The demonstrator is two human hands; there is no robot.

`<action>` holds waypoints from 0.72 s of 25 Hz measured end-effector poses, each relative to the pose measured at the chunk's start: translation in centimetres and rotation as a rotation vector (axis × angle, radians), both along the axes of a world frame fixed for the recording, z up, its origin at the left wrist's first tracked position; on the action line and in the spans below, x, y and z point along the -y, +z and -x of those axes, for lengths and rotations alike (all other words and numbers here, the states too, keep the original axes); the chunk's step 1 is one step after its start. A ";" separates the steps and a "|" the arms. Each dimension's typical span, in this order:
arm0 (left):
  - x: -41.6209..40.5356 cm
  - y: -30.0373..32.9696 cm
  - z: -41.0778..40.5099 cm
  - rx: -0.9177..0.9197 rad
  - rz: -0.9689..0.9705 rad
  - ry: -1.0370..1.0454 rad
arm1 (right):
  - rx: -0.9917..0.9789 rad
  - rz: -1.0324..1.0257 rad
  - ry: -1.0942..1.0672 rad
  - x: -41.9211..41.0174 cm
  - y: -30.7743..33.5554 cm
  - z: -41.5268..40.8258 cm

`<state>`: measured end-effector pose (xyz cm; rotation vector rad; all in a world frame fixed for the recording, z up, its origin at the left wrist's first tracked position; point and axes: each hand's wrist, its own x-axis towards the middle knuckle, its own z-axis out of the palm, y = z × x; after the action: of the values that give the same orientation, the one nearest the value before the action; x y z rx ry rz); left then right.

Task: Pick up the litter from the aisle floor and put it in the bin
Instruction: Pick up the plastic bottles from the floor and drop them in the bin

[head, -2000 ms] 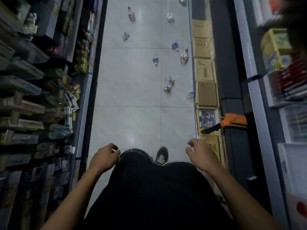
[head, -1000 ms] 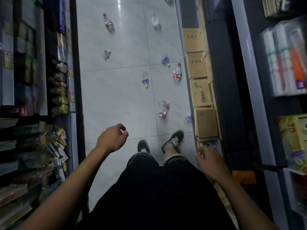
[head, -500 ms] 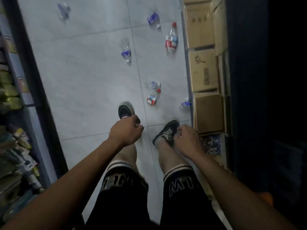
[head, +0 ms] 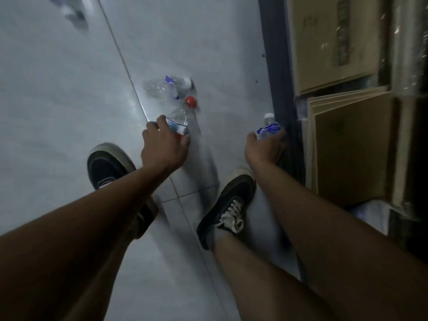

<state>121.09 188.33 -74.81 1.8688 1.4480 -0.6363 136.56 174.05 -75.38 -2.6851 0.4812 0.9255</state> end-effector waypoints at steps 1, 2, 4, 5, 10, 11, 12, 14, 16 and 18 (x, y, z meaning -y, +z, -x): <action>0.3 -2.2 -0.3 0.003 -0.016 -0.006 | 0.012 0.030 -0.017 0.2 -2.2 -0.4; 0.7 -4.1 -0.5 0.006 -0.033 -0.018 | 0.022 0.067 -0.024 0.4 -4.0 -0.6; 1.3 -6.7 -0.3 0.016 -0.069 -0.027 | 0.045 0.144 -0.018 0.6 -6.7 -0.7; 1.5 -7.1 -0.1 0.023 -0.077 -0.024 | 0.058 0.175 -0.012 0.7 -7.3 -0.6; 2.5 -5.2 2.6 0.084 0.035 -0.133 | -0.061 0.100 0.019 1.5 -6.1 1.2; 2.5 -3.8 3.1 0.058 0.063 -0.134 | -0.100 0.068 0.057 1.7 -4.8 2.1; 2.6 -2.2 3.5 0.017 0.078 -0.108 | -0.136 0.046 0.108 2.0 -3.1 2.9; 2.6 2.8 3.8 -0.035 0.104 -0.013 | -0.216 0.034 0.200 2.1 1.6 4.6; 2.2 9.0 4.1 0.011 0.165 0.077 | -0.278 0.041 0.259 2.2 7.3 6.1; 1.4 15.8 4.9 0.079 0.197 0.103 | -0.322 0.071 0.280 2.1 14.0 7.3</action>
<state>116.23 186.89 -59.03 1.6386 1.3692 -0.6238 129.26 171.97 -61.41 -2.7212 0.2030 1.4576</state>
